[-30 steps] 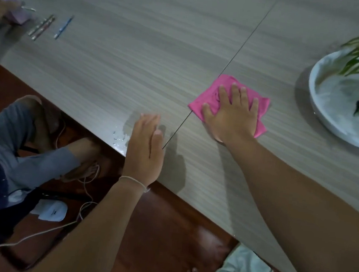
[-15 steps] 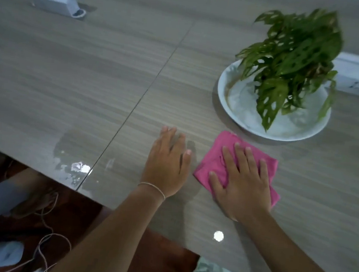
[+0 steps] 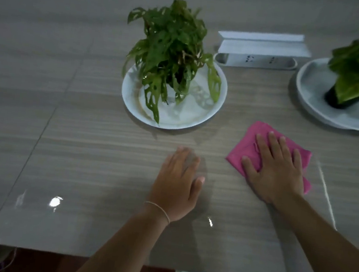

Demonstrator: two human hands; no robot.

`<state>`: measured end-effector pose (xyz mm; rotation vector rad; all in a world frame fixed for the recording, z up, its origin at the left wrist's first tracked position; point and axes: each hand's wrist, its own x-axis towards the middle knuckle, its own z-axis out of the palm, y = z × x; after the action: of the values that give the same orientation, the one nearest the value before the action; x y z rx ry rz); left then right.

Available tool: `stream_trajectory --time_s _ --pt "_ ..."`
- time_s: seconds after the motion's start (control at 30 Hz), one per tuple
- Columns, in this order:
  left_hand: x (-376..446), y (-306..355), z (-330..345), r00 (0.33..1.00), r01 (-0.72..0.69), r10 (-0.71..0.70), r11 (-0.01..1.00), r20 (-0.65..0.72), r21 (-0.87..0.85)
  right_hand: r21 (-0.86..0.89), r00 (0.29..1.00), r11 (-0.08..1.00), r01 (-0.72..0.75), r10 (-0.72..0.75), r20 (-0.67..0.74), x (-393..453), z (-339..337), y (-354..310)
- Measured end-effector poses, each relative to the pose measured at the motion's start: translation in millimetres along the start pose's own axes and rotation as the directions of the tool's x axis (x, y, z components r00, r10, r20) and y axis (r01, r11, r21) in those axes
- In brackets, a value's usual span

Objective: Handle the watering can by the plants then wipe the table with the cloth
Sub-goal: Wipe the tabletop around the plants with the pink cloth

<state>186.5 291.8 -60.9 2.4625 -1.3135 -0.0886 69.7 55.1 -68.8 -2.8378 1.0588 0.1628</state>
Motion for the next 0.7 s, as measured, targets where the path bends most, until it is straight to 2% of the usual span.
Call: stream_trajectory --time_s 0.13,0.3,0.47,0.7 --pt "7 10 7 0.999 0.045 -0.046 0.996 0.006 0.071 0.022 0.999 0.999 0.046 -0.046 0.003 43 -10 9" --pt "3 10 15 0.998 0.028 -0.024 0.996 -0.051 0.09 0.026 0.992 0.992 0.122 -0.122 -0.016 119 -18 14" --pt "7 2 18 0.999 0.015 -0.011 0.996 -0.049 0.091 0.026 0.982 0.982 0.187 -0.187 -0.01 180 -23 3" --pt "9 5 13 0.998 0.048 -0.045 0.994 -0.032 0.093 -0.013 0.973 0.973 0.229 -0.23 -0.005 183 -21 -1"
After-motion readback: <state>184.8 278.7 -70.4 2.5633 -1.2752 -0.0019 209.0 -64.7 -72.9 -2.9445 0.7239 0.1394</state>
